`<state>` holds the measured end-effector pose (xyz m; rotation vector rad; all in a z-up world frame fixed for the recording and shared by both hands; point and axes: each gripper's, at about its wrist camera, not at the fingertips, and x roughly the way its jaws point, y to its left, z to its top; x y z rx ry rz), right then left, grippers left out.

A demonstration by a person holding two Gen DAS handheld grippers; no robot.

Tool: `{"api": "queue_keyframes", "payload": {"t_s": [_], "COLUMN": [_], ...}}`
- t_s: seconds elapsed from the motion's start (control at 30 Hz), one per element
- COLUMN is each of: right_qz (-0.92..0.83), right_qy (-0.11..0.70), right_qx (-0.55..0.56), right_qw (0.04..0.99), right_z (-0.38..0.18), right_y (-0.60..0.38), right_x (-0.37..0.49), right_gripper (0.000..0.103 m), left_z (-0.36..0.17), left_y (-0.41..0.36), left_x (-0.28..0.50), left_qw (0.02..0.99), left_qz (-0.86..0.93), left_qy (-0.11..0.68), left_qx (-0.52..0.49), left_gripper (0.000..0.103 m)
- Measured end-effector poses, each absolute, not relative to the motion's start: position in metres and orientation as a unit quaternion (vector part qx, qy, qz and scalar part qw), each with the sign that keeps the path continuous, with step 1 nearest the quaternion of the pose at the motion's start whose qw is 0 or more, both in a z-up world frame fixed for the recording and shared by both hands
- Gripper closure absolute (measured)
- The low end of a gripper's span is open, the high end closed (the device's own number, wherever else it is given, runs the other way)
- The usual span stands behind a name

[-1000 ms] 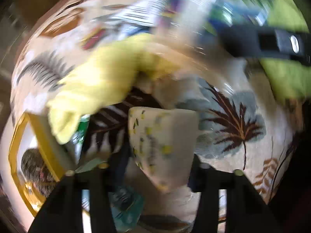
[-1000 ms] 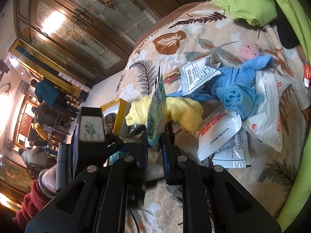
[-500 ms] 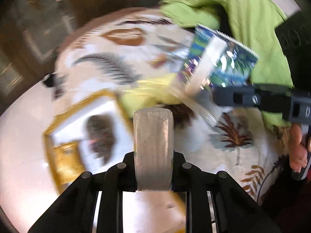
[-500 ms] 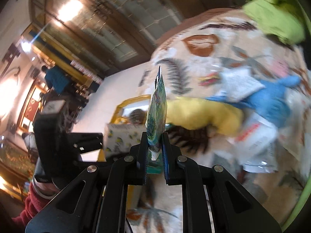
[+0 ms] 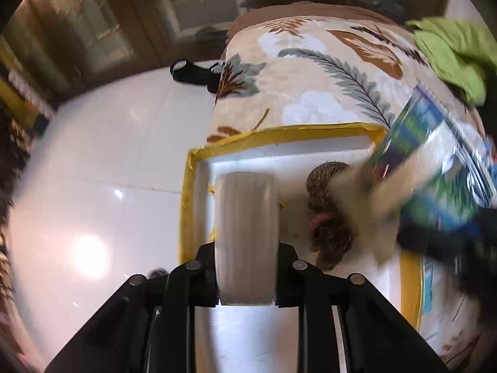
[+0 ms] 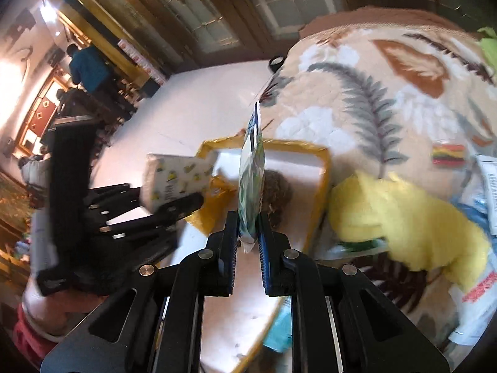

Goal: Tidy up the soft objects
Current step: 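Carry both packs over the tray and open both tools to release them, then grasp the teal barcode packet with the right tool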

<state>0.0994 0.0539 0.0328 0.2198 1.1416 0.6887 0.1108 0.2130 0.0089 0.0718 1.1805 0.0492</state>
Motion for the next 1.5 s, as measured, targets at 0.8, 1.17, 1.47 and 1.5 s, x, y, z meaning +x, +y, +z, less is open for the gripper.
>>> {"api": "queue_keyframes", "payload": {"t_s": [0.8,1.17,1.47,1.5], "right_qz": [0.321,0.254,0.315,0.323], "right_qy": [0.547,0.540,0.569,0.575], "right_qx": [0.158,0.208,0.227,0.258], "right_qw": [0.757,0.775,0.725,0.706], "right_z": [0.048,0.032,0.009,0.000], "right_y": [-0.023,-0.113,-0.093,-0.088], "right_x": [0.054,0.013,0.002,0.003], "right_gripper": [0.058,0.058,0.058,0.058], "left_z": [0.049,0.044,0.047,0.049], "left_y": [0.196,0.125,0.111,0.113], "left_x": [0.053,0.044,0.046,0.046], "left_qw": [0.857,0.844,0.843,0.844], "left_qz": [0.010,-0.048,-0.048,-0.046], "left_qy": [0.511,0.529,0.532,0.530], "left_qx": [-0.068,-0.075,-0.060,-0.064], "left_gripper": [0.020,0.020,0.020,0.020]}}
